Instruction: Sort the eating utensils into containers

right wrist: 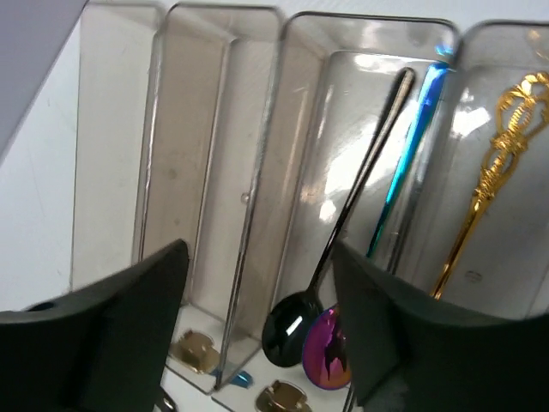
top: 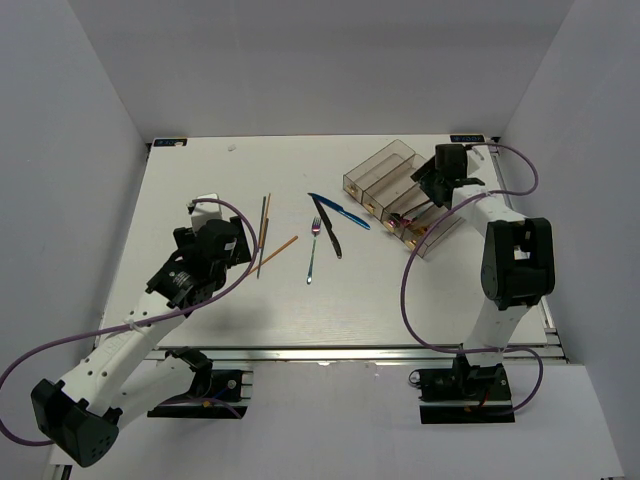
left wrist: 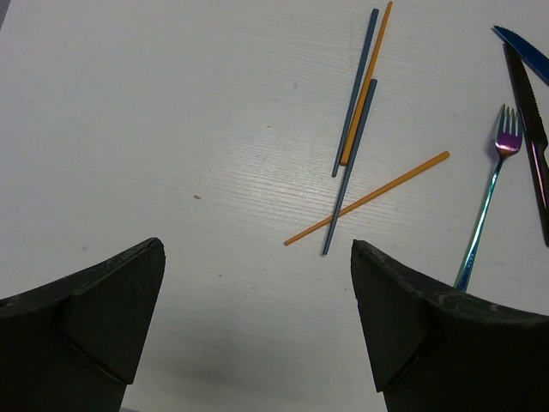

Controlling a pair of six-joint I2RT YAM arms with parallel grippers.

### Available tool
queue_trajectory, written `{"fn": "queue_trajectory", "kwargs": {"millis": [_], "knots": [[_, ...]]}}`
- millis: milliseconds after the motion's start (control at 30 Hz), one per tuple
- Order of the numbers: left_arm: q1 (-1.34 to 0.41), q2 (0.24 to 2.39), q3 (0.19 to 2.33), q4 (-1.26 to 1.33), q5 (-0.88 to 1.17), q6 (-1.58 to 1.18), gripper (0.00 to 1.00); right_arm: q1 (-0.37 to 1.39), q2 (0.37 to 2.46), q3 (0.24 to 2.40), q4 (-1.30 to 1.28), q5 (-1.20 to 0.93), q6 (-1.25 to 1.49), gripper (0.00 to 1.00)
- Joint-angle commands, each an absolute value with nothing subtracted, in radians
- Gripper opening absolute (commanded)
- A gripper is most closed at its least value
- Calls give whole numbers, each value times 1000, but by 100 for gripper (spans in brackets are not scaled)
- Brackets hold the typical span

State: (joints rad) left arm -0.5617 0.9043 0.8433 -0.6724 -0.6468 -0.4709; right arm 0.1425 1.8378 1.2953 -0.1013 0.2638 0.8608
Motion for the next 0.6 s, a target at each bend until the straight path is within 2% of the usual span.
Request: {"fn": "queue_trajectory", "kwargs": {"millis": [0,33,67,133,267,433,567], "knots": [[-557,884,836,-664,-655,-468,98,199,1790,1394,-60,145,715,76],[-557,884,836,-666,-658,-468,98,246,1805,1461,-83,124,615,89],[-557,885,838,-666,-661,-469,98,247,1818,1462,-116,124,562,89],[-557,884,838,-670,-669,-474,98,340,1836,1558,-237,182,473,89],[-557,876,838,-670,-681,-477,98,518,1850,1588,-328,296,312,89],[-557,882,841,-672,-683,-477,98,639,1887,1574,-383,291,351,89],[-557,887,839,-672,-681,-476,98,779,1930,1597,-397,498,425,89]]}}
